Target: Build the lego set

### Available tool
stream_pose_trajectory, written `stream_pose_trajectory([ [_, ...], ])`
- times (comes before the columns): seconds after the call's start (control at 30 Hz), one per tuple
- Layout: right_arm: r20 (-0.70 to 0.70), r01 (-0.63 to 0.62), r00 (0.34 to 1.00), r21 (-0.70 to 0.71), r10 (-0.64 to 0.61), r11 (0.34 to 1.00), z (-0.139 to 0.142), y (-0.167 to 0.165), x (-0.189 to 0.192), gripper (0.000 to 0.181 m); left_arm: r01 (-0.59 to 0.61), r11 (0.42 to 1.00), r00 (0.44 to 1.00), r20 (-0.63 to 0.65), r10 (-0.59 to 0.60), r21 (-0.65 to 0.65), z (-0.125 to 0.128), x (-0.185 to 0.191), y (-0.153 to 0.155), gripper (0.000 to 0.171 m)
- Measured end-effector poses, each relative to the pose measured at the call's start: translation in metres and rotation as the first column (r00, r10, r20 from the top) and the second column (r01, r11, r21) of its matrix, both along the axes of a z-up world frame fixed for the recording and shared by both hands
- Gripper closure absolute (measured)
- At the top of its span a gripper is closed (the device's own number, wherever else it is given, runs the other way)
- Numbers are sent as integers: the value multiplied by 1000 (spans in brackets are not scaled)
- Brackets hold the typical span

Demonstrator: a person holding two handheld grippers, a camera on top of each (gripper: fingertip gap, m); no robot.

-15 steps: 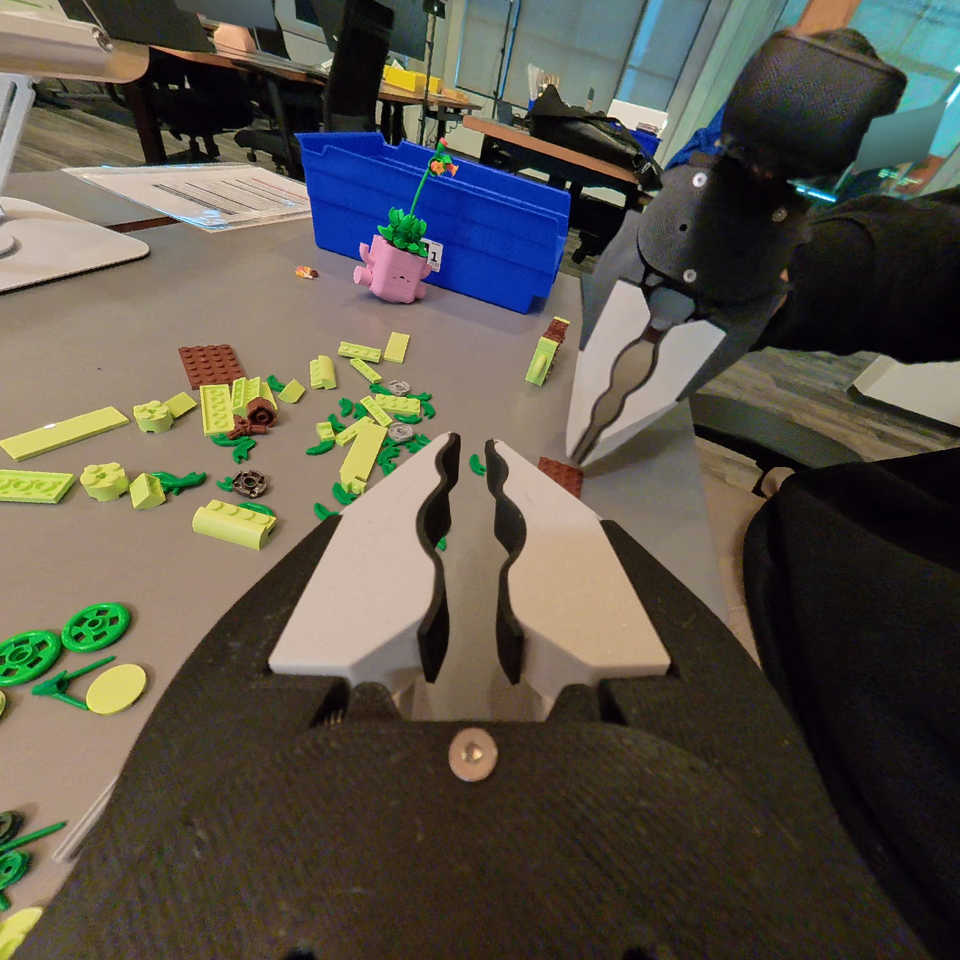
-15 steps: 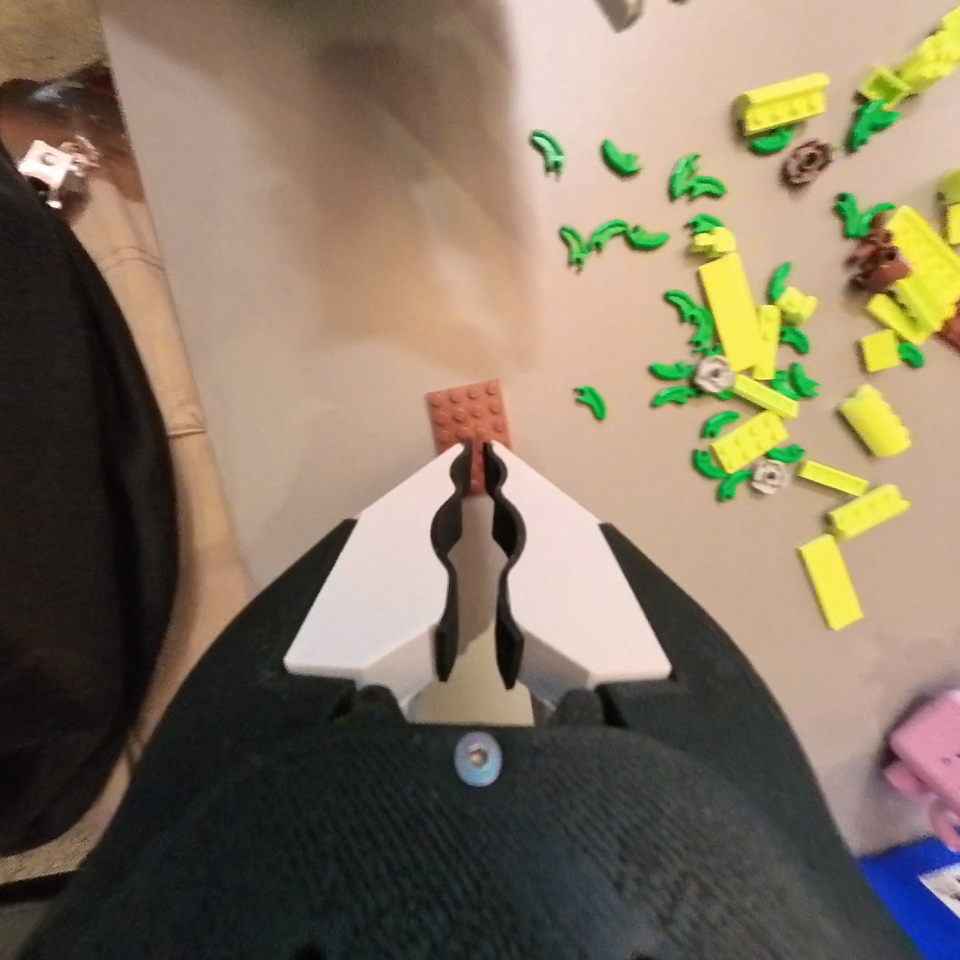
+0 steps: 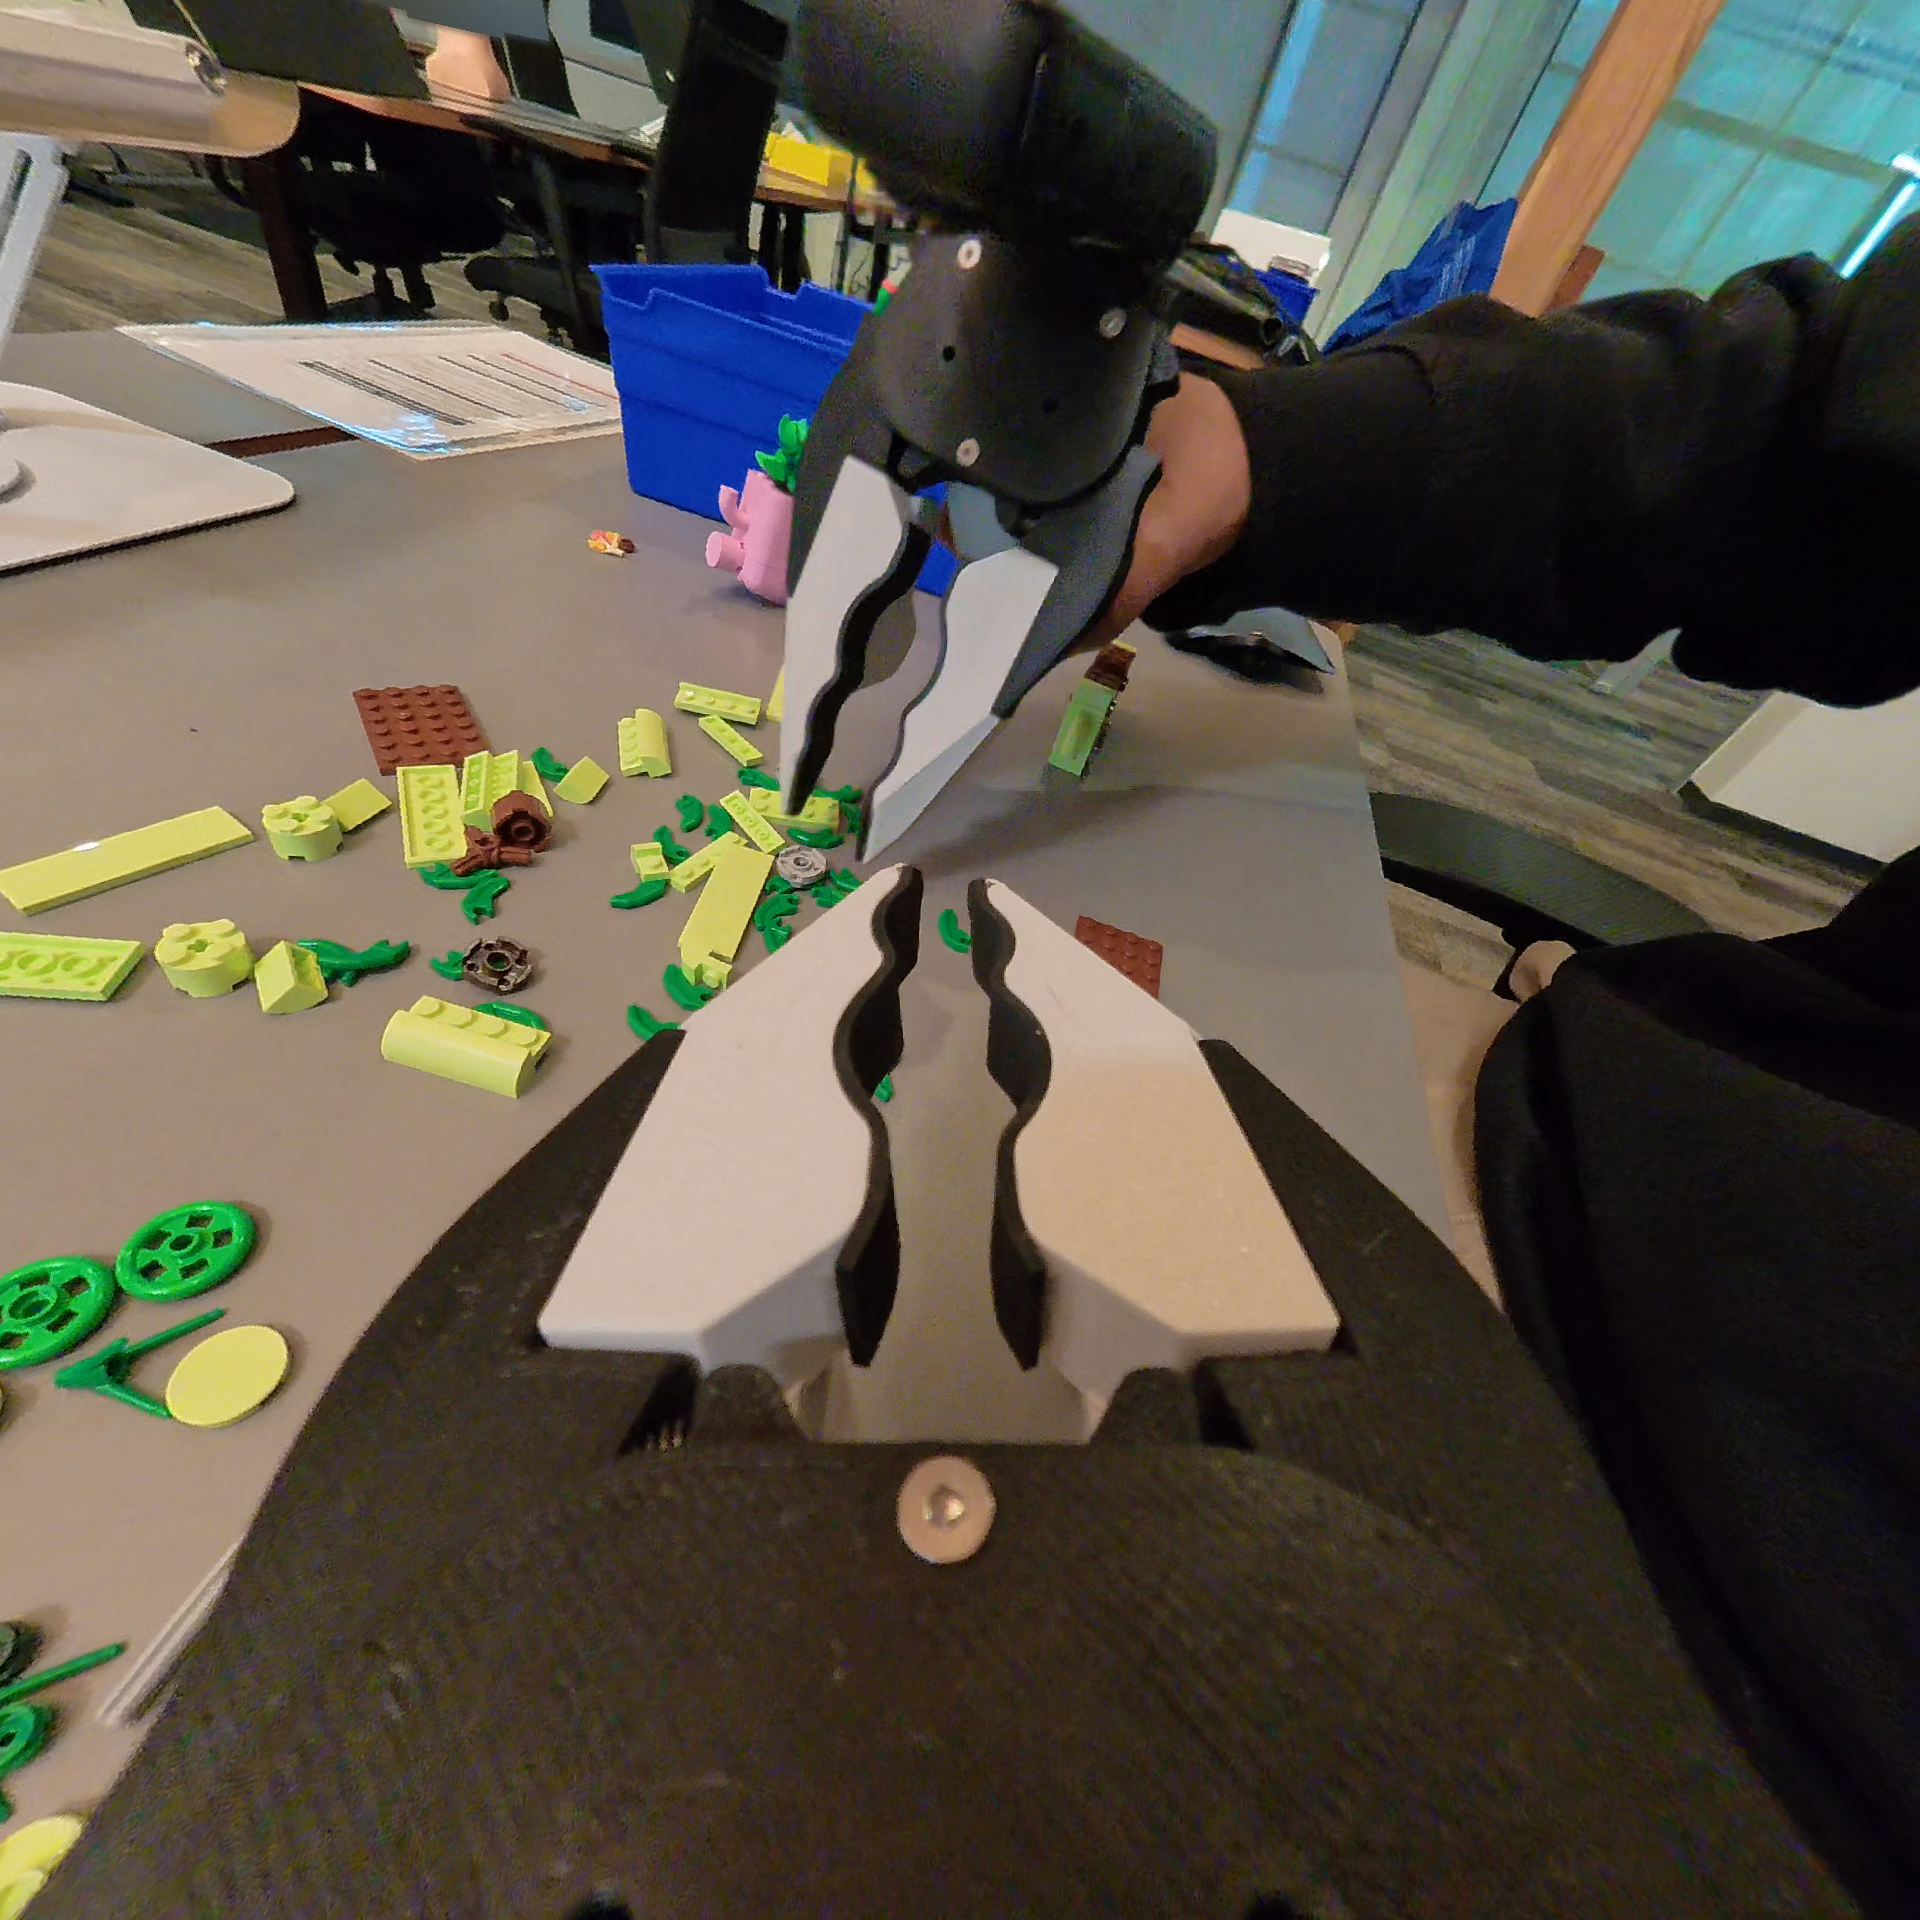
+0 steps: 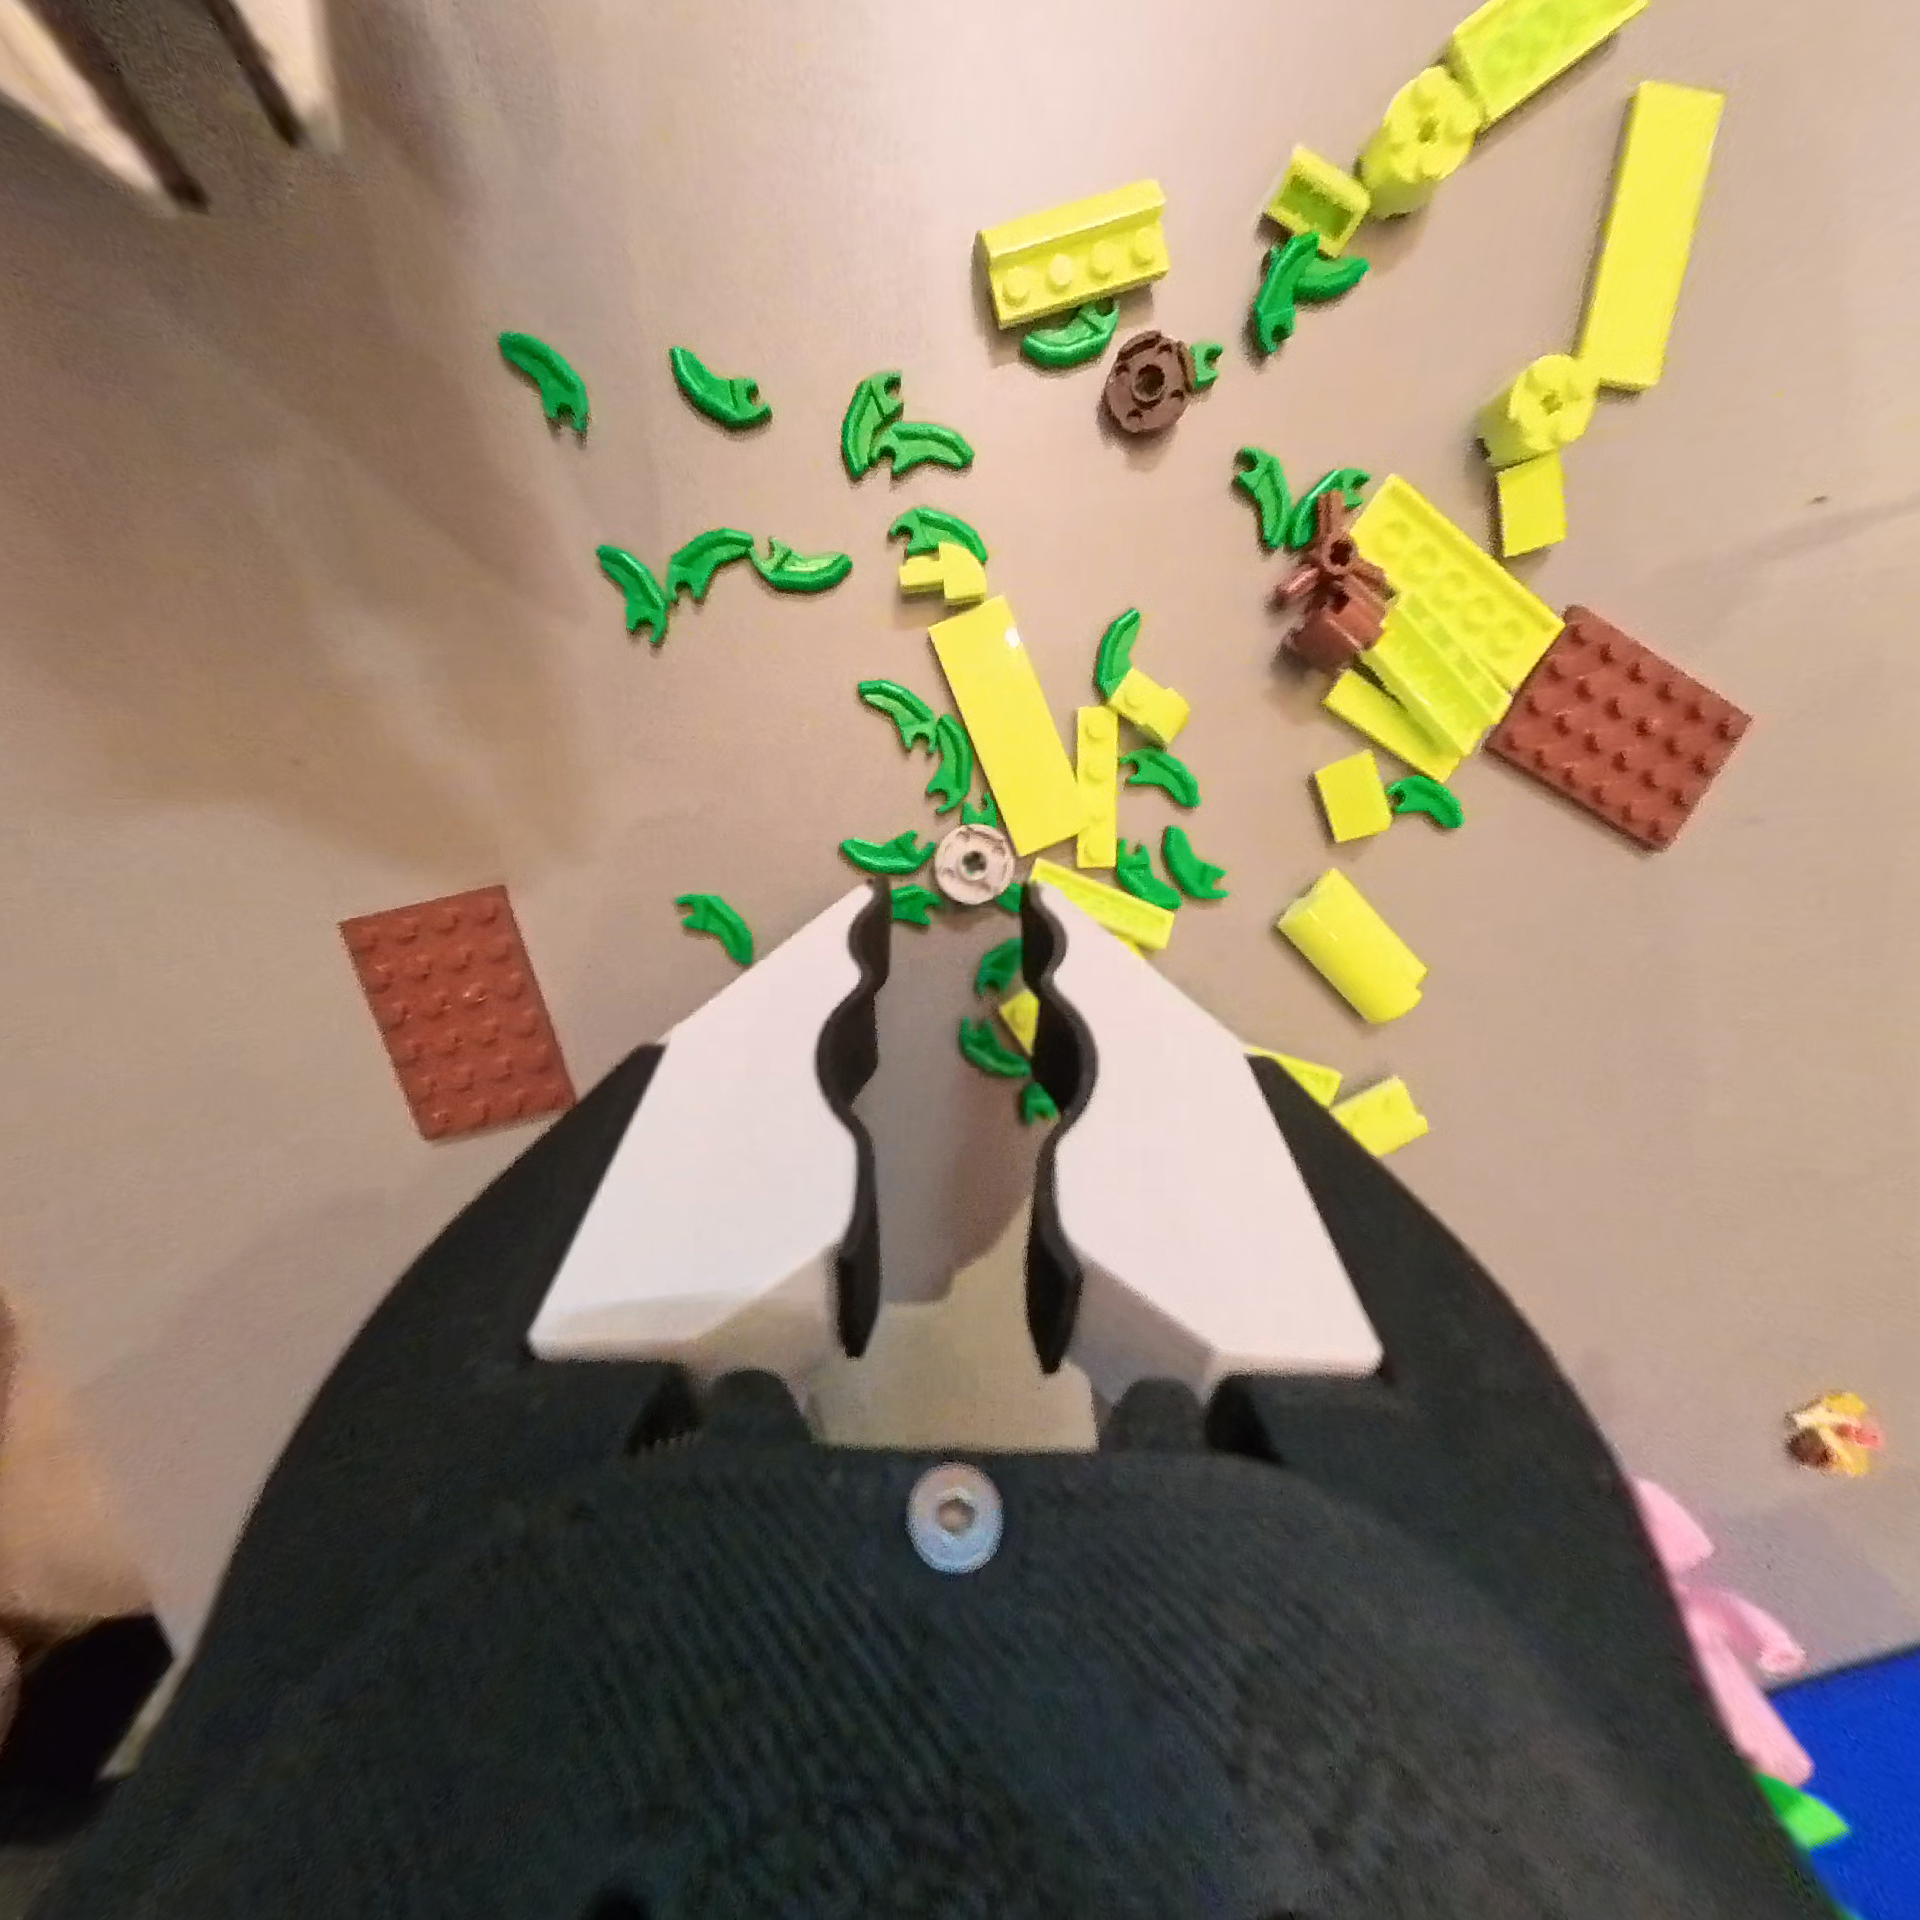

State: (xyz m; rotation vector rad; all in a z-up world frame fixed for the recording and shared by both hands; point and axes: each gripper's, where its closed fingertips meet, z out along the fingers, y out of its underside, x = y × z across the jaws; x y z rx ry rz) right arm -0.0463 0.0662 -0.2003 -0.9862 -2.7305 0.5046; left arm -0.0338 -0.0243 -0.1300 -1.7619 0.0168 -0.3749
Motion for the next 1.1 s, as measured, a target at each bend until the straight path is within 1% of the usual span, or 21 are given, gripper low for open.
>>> stream_pose_trajectory([
  [0.1, 24, -23, 999, 35, 22, 999, -9, 0, -2, 163, 4, 1000, 1000, 11, -4, 4, 1, 0, 0, 165],
  [0.27, 33, -17, 999, 9, 17, 1000, -13, -4, -4, 164, 5, 1000, 1000, 24, -5, 12, 2, -1, -1, 165],
  [0.4, 26, -18, 1000, -10, 18, 1000, -11, -5, -4, 169, 8, 1000, 1000, 21, -8, 6, 1, 0, 0, 165],
  [0.5, 6, -24, 1000, -56, 24, 998, -1, -12, -2, 170, 10, 1000, 1000, 22, -10, 7, 1, 0, 0, 165],
  [0.57, -7, -25, 1000, -104, 24, 994, 9, -20, 1, 170, 12, 1000, 1000, 26, -13, 11, 2, 0, 0, 161],
  [0.63, 12, -23, 1000, -201, 26, 979, 21, -36, 10, 170, 29, 999, 999, 36, -30, 31, 4, 3, 0, 152],
  [0.67, 31, -18, 999, -264, 27, 964, 27, -46, 15, 170, 48, 998, 998, 39, -50, 43, 6, 7, 1, 146],
  [0.73, 81, -3, 996, -393, 38, 919, 41, -65, 26, 170, 90, 995, 996, 21, -91, 54, 8, 16, 1, 141],
  [0.83, 130, 21, 990, -531, 58, 847, 59, -84, 36, 170, 122, 992, 991, -59, -120, 36, 5, 28, 3, 143],
  [0.9, 146, 30, 987, -583, 68, 812, 68, -90, 40, 170, 125, 992, 987, -104, -122, 20, 2, 33, 4, 146],
  [1.0, 152, 29, 985, -597, 77, 801, 71, -91, 43, 170, 123, 992, 982, -145, -119, 21, 2, 36, 5, 156],
  [1.07, 158, 35, 984, -604, 77, 796, 71, -92, 44, 170, 118, 993, 980, -163, -112, 24, 2, 36, 5, 169],
  [1.1, 160, 40, 984, -608, 74, 793, 71, -92, 44, 170, 119, 993, 980, -163, -113, 26, 3, 37, 5, 170],
])
